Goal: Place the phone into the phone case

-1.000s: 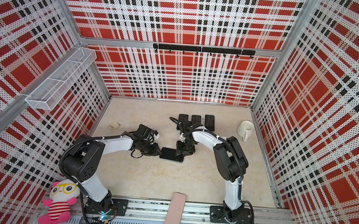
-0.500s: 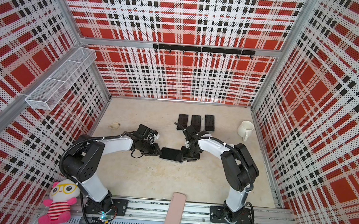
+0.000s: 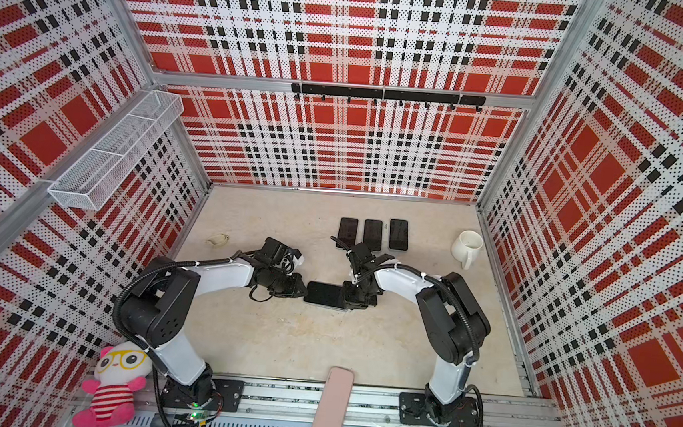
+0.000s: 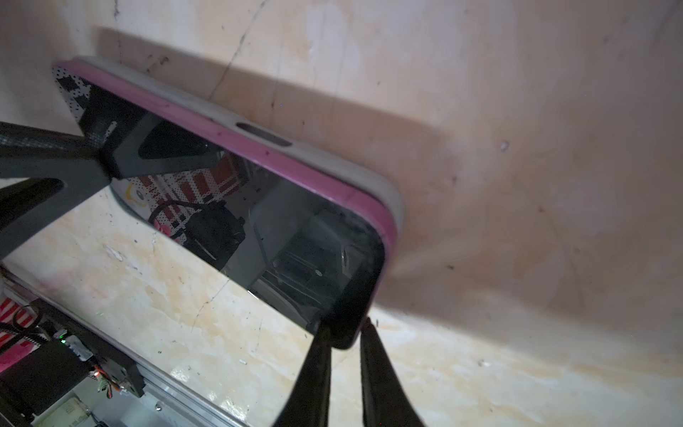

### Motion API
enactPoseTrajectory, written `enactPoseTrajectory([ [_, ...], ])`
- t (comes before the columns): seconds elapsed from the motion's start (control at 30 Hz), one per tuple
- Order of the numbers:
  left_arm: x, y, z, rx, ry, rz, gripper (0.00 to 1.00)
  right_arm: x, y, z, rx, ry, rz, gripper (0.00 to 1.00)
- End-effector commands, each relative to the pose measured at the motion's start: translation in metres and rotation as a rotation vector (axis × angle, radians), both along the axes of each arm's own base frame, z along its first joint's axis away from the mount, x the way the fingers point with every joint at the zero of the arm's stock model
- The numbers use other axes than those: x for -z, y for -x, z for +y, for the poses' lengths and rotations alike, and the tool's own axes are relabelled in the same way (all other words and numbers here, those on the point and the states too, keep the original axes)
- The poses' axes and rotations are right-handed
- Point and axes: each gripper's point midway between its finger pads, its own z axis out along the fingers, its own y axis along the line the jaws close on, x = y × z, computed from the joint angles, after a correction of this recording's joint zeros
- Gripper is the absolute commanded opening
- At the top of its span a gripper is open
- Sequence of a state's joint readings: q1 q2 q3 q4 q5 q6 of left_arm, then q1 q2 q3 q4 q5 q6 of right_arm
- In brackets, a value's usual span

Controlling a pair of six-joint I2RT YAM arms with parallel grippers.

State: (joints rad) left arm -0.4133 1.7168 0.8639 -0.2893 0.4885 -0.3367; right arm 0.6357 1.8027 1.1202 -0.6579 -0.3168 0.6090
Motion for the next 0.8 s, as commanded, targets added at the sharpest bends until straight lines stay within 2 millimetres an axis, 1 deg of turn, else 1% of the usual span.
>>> enactPoseTrajectory([
  [0.0, 0.005, 0.010, -0.010, 0.034, 0.020, 0.029, 0.16, 0.020, 0.011, -0.001, 0.000, 0.042, 0.040, 0.15],
  [0.27, 0.006, 0.014, -0.017, 0.052, 0.021, 0.033, 0.16, 0.041, 0.029, 0.004, -0.029, 0.117, 0.082, 0.12],
  [0.4, 0.006, 0.015, -0.018, 0.058, 0.024, 0.034, 0.16, 0.055, 0.038, -0.005, -0.025, 0.187, 0.097, 0.11],
  [0.53, 0.006, 0.015, -0.018, 0.057, 0.021, 0.030, 0.16, 0.061, 0.035, -0.009, -0.009, 0.217, 0.080, 0.12],
  [0.6, 0.006, 0.015, -0.018, 0.056, 0.020, 0.028, 0.16, 0.055, 0.031, -0.002, -0.020, 0.192, 0.060, 0.12],
  [0.67, 0.005, 0.014, -0.017, 0.052, 0.019, 0.025, 0.16, 0.034, 0.022, 0.003, -0.020, 0.162, 0.007, 0.12],
  [0.77, 0.004, 0.011, -0.015, 0.046, 0.018, 0.020, 0.16, -0.004, 0.013, 0.000, -0.018, 0.161, -0.061, 0.15],
])
